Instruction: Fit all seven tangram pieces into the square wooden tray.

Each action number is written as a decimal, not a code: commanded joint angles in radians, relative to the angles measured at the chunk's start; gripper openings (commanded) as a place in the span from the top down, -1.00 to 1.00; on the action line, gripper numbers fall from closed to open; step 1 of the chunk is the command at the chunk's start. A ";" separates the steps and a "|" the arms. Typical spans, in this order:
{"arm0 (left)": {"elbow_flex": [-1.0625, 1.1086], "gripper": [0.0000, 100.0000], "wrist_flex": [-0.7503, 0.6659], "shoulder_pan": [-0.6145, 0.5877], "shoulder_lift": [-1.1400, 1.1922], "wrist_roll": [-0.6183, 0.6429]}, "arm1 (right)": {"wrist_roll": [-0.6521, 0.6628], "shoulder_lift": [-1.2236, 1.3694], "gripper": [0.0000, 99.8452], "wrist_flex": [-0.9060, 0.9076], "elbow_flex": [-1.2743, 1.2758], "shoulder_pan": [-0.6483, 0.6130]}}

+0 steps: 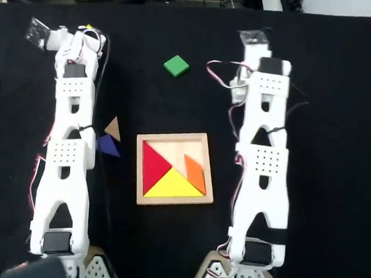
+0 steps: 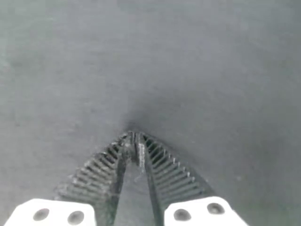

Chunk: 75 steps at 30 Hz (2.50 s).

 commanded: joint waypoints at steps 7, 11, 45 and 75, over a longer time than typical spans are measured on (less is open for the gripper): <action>-0.053 0.93 0.589 -0.044 -0.368 -0.002 | 0.035 -0.105 0.98 -0.298 -0.067 -0.097; -0.053 0.94 0.652 -0.041 -0.359 0.003 | 0.035 -0.104 0.98 -0.448 -0.105 -0.098; -0.051 0.94 0.810 0.025 -0.178 0.002 | -0.112 0.472 0.98 -1.361 -0.254 -0.169; -0.053 0.94 0.801 0.033 -0.124 0.005 | -0.523 0.427 0.98 -1.287 -0.255 -0.184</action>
